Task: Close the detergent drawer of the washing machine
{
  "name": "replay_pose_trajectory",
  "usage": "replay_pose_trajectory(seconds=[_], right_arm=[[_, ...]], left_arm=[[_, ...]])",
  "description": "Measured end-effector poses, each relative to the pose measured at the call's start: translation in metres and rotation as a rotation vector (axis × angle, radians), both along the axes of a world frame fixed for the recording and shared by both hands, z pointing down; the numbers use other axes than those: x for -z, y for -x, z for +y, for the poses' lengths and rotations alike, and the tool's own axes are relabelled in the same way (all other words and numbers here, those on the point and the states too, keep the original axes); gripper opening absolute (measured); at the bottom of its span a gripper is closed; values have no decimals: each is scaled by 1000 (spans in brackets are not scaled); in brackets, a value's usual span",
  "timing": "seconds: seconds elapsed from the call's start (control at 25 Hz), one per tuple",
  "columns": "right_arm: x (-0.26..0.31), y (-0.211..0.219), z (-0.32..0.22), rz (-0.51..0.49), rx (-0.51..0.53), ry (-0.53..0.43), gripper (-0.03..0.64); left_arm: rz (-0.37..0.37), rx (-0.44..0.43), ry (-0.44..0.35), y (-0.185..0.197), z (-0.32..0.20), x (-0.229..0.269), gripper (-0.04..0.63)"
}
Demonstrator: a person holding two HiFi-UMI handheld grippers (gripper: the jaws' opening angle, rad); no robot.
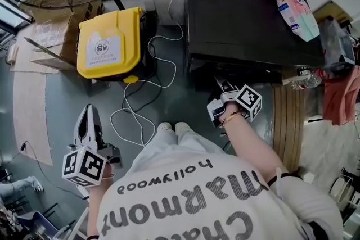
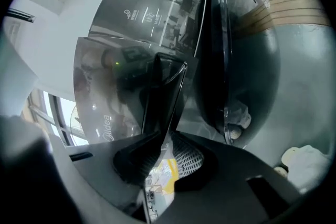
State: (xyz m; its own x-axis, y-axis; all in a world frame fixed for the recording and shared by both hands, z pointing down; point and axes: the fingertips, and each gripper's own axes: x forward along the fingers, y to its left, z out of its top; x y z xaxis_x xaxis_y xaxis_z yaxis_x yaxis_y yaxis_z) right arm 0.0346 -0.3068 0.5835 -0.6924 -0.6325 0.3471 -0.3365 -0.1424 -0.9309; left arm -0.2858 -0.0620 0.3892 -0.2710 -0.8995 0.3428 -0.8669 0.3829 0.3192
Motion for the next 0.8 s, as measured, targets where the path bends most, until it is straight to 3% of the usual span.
replay_pose_trajectory(seconds=[0.32, 0.44, 0.6, 0.72, 0.8], right_arm=[[8, -27, 22, 7, -97, 106, 104], [31, -39, 42, 22, -64, 91, 104], [79, -48, 68, 16, -56, -15, 80], [132, -41, 87, 16, -43, -179, 59], [169, -32, 107, 76, -13, -321, 49]], left_arm=[[-12, -58, -68, -19, 17, 22, 8], [10, -89, -77, -31, 29, 23, 8], [38, -130, -64, -41, 55, 21, 8], [24, -145, -80, -45, 79, 29, 8], [18, -147, -105, -46, 98, 38, 8]])
